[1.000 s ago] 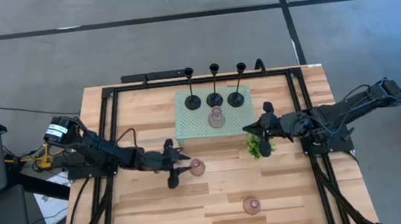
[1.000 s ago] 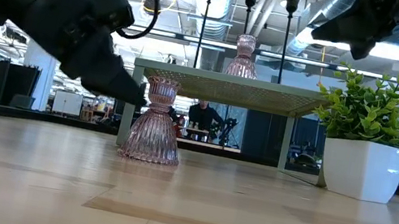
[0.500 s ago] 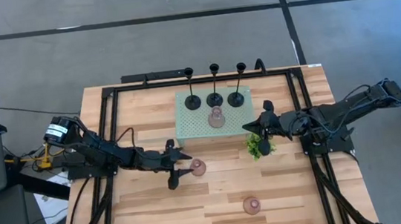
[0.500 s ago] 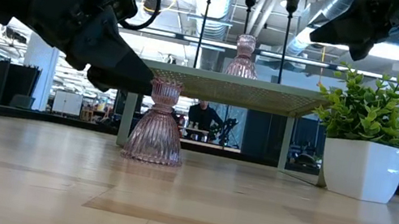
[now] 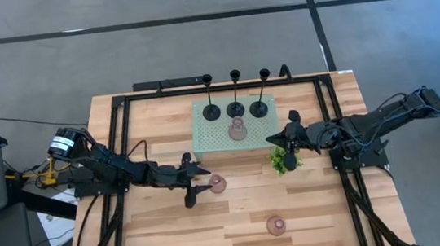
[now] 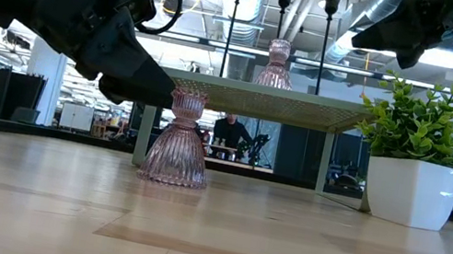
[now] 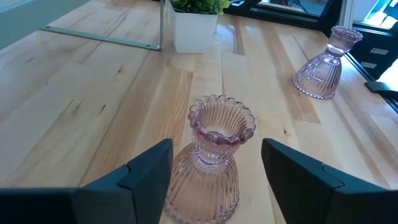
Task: Pick & Place candle stick holders
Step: Align the left pink candle holder on the shelf with the pink candle holder
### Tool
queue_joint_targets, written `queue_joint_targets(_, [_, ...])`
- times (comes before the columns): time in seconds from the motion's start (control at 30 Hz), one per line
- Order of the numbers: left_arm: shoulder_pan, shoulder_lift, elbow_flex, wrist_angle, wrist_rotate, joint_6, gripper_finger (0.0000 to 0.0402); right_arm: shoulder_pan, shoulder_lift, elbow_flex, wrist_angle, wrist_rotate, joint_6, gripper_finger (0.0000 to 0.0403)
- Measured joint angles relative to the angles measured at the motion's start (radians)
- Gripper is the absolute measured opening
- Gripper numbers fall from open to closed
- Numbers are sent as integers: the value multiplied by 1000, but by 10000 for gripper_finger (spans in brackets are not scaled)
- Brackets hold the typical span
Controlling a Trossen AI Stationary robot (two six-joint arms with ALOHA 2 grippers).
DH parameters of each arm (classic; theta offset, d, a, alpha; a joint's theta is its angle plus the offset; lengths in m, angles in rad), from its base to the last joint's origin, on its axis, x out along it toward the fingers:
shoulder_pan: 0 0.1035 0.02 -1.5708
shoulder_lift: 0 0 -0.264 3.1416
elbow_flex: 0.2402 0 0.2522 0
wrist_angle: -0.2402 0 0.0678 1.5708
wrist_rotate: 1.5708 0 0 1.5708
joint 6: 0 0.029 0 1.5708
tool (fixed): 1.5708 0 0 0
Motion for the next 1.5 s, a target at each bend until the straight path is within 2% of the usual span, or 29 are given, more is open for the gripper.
queue_joint_targets(0.43, [16,0,0,4,-2,84,241,3,0,0,0,-3,0,0])
queue_joint_targets(0.63, [43,0,0,-1,2,56,240,2,0,0,0,-2,0,0])
queue_joint_targets(0.73, [53,0,0,-1,27,-10,240,-4,0,0,0,-2,-3,0])
queue_joint_targets(0.87, [57,0,0,-1,109,-79,240,-8,0,0,-28,1,-3,0])
queue_joint_targets(1.03, [58,5,0,-2,115,-105,240,-16,0,0,-47,1,-2,0])
queue_joint_targets(1.37, [92,126,2,43,98,-90,240,-21,0,0,-44,1,0,0])
queue_joint_targets(1.5, [83,184,14,124,94,3,240,-21,0,0,-44,1,0,0])
